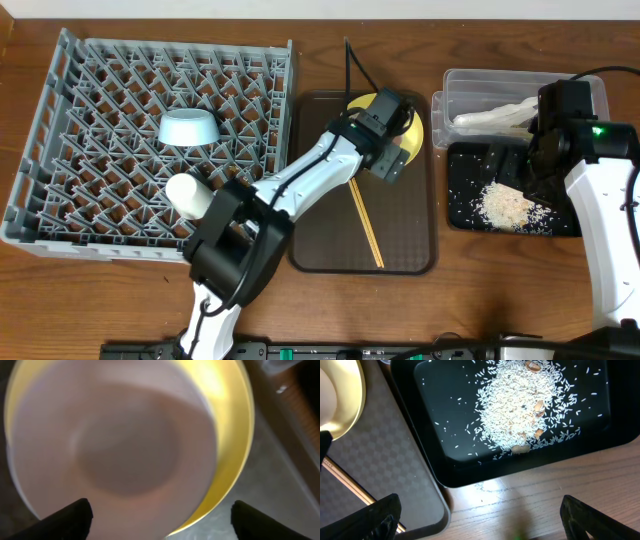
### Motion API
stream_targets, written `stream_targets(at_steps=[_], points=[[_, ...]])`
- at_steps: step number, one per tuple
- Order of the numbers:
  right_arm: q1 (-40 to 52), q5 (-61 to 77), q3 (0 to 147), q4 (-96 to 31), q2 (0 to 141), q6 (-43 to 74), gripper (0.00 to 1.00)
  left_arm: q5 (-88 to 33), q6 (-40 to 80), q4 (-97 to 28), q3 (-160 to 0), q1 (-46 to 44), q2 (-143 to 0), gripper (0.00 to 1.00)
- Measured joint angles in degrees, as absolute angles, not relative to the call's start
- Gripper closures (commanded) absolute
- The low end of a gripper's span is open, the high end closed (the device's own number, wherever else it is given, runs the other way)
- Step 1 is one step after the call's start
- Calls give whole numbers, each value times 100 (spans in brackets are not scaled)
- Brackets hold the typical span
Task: Sort waste into correct bins and load items into the dishwasher
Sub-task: 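Reach the left gripper to the pink bowl on the yellow plate and grasp it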
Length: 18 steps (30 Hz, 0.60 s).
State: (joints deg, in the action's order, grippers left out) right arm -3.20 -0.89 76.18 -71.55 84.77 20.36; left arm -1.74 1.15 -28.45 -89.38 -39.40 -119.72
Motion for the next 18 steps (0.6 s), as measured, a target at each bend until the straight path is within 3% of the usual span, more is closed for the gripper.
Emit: stream_targets(at_steps=[2,5,10,18], points=[[-320,-89,7620,-7155,8475,2036,1,-150,97,-2980,-8938,-3940,-12007,25],[-320,-89,7620,-7153,8473,2036,1,-123,102,-3197,-8938,-3940,-12011,45],[-320,-89,7620,-7153,8468,2036,1,-110,69,-3264,-8938,-3940,-12011,64],[-320,-89,7620,-7153,8468,2036,1,-113,40,-3343,-8938,-3940,-12011,73]])
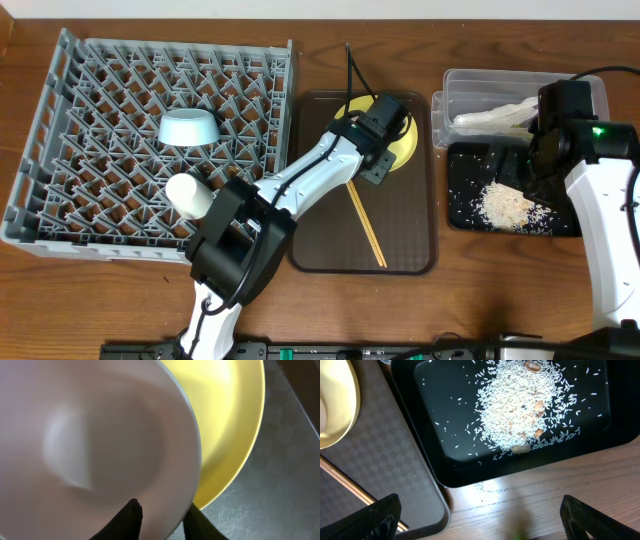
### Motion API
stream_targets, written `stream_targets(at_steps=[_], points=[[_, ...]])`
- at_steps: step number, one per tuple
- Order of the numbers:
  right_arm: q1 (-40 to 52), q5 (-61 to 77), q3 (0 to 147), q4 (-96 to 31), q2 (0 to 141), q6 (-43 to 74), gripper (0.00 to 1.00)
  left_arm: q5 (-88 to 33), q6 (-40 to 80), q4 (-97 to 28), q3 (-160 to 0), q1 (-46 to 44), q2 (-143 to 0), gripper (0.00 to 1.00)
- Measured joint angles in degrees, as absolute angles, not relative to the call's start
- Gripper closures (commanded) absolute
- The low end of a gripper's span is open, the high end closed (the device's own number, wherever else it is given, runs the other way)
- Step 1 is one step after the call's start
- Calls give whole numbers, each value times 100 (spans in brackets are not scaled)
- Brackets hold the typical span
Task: Sort waste into correct bins and load items into the dishwasher
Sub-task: 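Reach the left gripper to the pink bowl on the yellow plate and grasp it, then carry the pink bowl with the left gripper and place it in the rack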
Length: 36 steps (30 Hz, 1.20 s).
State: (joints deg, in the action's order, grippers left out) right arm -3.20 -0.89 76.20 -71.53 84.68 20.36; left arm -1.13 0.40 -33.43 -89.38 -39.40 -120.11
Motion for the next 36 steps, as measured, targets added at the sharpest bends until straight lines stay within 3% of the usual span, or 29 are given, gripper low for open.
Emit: stream_targets(at_steps=[8,14,26,36], points=[[-320,-89,7623,-7153,8468,2036,1,-110,19,-3854,-8938,-3940,-12011,78],[-320,-89,7623,-7153,8468,2036,1,-99,-3,-3841,-8941,-3940,-12011,92],[-320,-89,7623,-7155,8468,2036,1,-49,16,-3868,-8971,-3927,-11795,92],[-320,-89,7623,-7155,8468,2036,1,-139,43,-3870,-8971,-3240,-9937,93]])
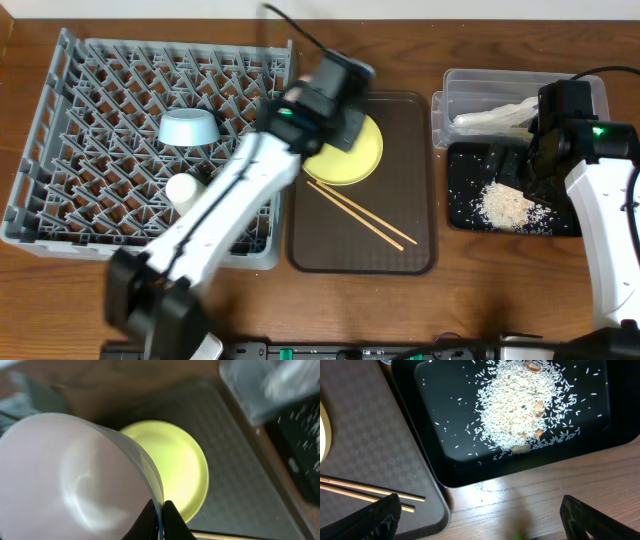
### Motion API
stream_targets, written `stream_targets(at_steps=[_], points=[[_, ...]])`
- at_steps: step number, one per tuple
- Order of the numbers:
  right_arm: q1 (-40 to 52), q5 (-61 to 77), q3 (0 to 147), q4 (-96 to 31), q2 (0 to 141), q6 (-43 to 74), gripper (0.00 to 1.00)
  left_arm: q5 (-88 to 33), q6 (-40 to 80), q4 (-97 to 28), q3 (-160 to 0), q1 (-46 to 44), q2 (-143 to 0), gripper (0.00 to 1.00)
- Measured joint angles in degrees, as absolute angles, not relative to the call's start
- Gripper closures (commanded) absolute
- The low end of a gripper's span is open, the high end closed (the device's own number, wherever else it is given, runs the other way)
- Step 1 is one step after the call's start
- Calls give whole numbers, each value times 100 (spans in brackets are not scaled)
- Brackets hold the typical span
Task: Sort waste into correct bins and load items into the dishwasher
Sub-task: 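Carry the pink bowl with the left gripper and place it in the rack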
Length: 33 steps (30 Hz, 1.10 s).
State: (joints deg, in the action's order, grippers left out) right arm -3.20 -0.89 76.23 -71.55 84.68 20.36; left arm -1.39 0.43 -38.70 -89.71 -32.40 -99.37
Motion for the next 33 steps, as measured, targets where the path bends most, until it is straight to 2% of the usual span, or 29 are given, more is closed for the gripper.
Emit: stream_targets(at_steps=[6,17,26,33], points=[[-320,-89,7623,-7155,8468,2036,1,-1385,84,-3756,-8971,-2152,-9509,93],[-320,-89,7634,-7155,8468,2036,1,-4746,467,-3225,-8971,-8,-9808,93],[-320,-89,7634,-7157,8468,2036,1,-6545,1234,-2429,-8971,701,-10787,92],[-320,-89,7634,-7159,8468,2036,1,-7126,1872,-2040,-8971,1037,-11286,93]])
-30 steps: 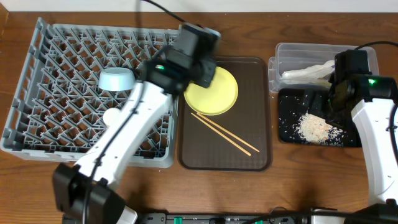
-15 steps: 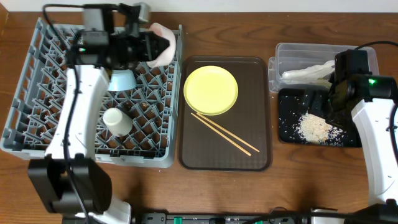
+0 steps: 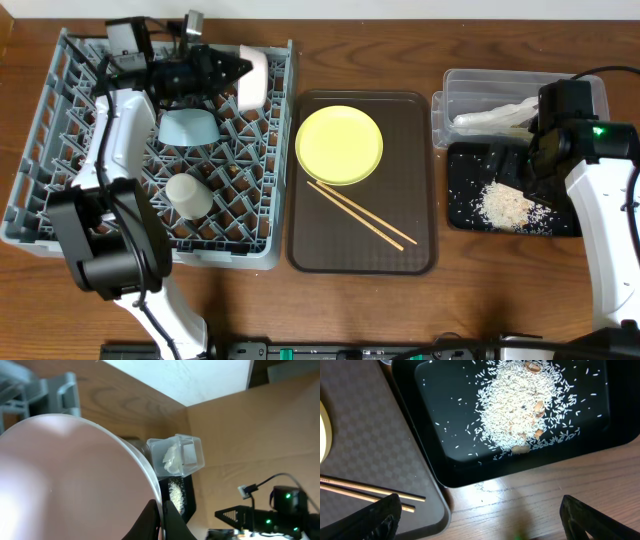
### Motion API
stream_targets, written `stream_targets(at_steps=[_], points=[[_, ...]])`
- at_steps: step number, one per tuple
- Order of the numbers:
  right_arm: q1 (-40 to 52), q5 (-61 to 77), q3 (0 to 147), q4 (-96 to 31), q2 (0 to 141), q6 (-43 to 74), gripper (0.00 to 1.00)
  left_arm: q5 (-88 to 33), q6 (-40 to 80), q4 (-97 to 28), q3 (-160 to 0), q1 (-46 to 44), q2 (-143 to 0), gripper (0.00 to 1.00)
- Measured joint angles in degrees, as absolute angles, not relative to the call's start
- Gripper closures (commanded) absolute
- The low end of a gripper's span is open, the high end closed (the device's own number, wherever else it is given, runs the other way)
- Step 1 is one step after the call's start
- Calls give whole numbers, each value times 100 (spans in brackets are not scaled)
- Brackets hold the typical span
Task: Sort waste into correct bins and load items into the dishwasher
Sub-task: 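Carry the pink bowl with the left gripper and place it in the rack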
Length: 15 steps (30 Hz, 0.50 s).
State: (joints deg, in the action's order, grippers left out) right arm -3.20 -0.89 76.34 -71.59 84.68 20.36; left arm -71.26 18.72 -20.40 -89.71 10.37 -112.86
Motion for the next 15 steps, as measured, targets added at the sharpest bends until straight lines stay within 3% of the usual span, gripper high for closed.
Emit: stream_targets(at_steps=[10,12,13,15], points=[[-320,-89,7634,-7157,8466,2036,1,-7699,2121,-1990,-8971,1317,-11681,92],[-320,-89,7634,-7157,8466,2036,1,-7717,2123,-1992,-8971,1404,-11695,74],[-320,-89,7634,-7157,8466,2036,1,-7693,2126,-1992,-8971,1463,-11699,58],[-320,-89,7634,-7155,8466,2036,1,-7603,2145,-2034,-8971,1623,-11725,48]])
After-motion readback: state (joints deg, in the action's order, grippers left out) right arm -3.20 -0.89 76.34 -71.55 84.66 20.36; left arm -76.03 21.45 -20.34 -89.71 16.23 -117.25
